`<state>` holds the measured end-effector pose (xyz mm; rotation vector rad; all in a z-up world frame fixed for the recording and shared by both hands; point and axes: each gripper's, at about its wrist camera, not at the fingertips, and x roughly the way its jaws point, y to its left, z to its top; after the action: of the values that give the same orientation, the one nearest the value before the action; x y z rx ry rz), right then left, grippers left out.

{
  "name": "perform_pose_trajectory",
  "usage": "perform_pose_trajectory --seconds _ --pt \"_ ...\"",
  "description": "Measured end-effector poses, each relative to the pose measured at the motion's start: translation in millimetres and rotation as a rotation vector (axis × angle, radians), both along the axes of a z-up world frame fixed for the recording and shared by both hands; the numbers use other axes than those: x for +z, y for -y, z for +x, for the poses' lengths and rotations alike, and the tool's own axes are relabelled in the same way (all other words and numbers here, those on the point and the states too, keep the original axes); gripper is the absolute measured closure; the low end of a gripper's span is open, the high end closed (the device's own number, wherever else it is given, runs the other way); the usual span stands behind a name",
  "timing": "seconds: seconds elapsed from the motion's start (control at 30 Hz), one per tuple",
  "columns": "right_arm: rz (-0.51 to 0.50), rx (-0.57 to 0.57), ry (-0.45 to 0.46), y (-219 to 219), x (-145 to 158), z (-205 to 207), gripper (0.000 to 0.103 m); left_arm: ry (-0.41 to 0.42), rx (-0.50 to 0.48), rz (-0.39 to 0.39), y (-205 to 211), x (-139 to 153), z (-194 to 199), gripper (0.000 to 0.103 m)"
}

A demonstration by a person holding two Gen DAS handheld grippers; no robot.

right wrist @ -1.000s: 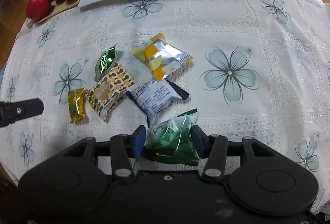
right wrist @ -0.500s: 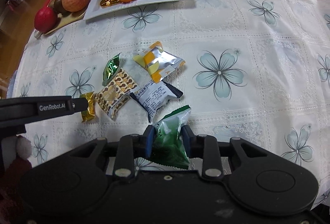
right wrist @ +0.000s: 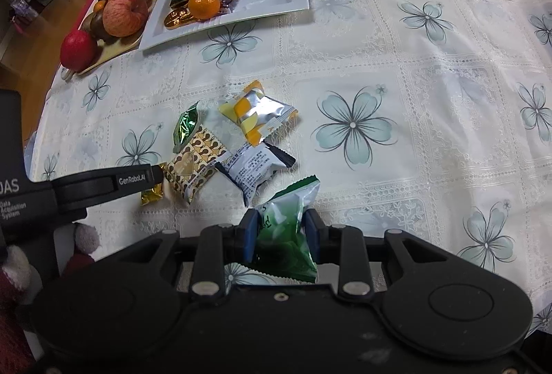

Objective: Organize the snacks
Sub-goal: 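Grasp the gold-wrapped candy with the left tool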

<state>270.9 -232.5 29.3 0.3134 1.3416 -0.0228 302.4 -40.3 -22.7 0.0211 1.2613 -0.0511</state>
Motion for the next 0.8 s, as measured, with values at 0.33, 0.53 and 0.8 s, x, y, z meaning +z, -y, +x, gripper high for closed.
perform_pose_trajectory --seconds 0.33,0.53,0.8 --pt "-0.009 -0.028 -0.013 7 -5 2 0.071 -0.010 0.005 -0.007 -3 2 -1 0.070" --pt "-0.010 -0.020 -0.014 4 -6 3 0.071 -0.018 0.024 -0.039 -12 5 1 0.068" --pt "-0.008 -0.011 -0.010 3 -4 2 0.071 -0.041 0.022 -0.029 -9 -4 2 0.068"
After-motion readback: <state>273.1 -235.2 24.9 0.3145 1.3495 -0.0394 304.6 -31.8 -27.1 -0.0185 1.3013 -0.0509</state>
